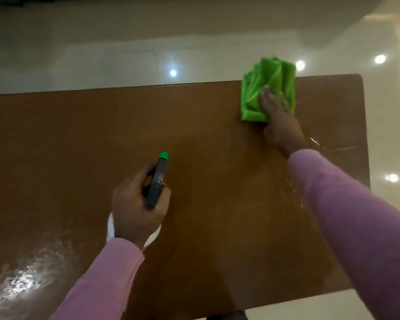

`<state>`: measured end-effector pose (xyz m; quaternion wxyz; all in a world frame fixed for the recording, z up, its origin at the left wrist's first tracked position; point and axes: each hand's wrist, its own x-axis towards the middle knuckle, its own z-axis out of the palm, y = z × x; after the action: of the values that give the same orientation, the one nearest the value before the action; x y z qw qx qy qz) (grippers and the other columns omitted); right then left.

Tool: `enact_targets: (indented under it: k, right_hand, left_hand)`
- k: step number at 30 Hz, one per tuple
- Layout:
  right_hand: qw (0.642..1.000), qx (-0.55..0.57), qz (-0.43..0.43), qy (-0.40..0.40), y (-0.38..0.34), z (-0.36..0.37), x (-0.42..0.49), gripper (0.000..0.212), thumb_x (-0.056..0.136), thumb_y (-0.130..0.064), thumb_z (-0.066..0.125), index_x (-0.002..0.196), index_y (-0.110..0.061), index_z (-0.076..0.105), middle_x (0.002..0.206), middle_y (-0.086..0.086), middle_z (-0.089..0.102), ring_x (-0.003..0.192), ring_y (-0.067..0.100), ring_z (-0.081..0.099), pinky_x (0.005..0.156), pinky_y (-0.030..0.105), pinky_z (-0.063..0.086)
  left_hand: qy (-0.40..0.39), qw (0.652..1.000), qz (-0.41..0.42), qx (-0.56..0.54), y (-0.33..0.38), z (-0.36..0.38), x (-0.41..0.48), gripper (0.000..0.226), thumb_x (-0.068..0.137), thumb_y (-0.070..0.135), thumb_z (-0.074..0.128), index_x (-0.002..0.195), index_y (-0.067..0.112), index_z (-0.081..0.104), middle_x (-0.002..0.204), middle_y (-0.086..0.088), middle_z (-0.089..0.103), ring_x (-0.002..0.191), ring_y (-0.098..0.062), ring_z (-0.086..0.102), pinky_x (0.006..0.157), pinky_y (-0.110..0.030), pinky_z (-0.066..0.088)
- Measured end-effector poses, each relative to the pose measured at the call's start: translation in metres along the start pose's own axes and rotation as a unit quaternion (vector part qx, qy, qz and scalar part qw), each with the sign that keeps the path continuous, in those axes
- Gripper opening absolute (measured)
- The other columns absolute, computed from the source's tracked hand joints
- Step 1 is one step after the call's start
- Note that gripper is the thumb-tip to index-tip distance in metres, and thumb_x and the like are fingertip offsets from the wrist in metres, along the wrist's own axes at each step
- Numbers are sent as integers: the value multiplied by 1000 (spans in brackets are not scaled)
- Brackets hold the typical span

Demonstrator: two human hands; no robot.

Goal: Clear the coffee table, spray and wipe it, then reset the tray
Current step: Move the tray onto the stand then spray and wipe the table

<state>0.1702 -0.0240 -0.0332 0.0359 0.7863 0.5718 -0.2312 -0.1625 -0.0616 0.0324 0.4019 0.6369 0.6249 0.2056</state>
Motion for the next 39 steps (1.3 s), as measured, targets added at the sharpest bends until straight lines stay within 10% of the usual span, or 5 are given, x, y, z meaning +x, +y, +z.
enact_targets:
  k: [5,12,18,28,39]
  right_hand:
    - [997,44,67,16,-15,3,2,77,79,3,48,150,-9,22,160,6,9,144,43,7,119,48,6]
    - [951,-14,-297,-89,-29,49,-82,63,89,-12,24,151,-23,17,160,-7,12,147,28,3,120,41,4]
    - [992,-9,-122,-39,95,-5,-27,79,83,3,44,152,-25,18,160,-9,9,147,28,6,119,43,17]
    - [985,-2,-166,-51,160,45,-187,86,76,-2,67,149,-21,26,156,-6,20,144,30,13,113,50,14]
    - [998,-9,-57,-27,197,-59,17,79,81,8,44,152,-14,18,161,2,8,144,44,3,118,51,9]
  left_hand:
    - [2,999,19,38,7,11,-6,41,78,38,50,108,16,68,68,6,61,55,-14,55,51,-23,41]
    - [-32,999,-21,-27,73,53,-30,26,79,25,57,90,48,64,85,13,68,59,-17,62,52,-40,51]
    - [-79,992,-51,-85,121,128,-54,25,89,8,61,91,33,63,81,2,65,60,-24,60,51,-51,53]
    - [-123,989,-41,-70,158,191,-46,16,81,24,56,95,24,64,67,-5,63,53,-26,56,48,-44,48]
    - [-190,978,-71,-48,151,231,-70,12,89,18,63,101,19,63,76,8,62,63,-12,61,55,-14,45]
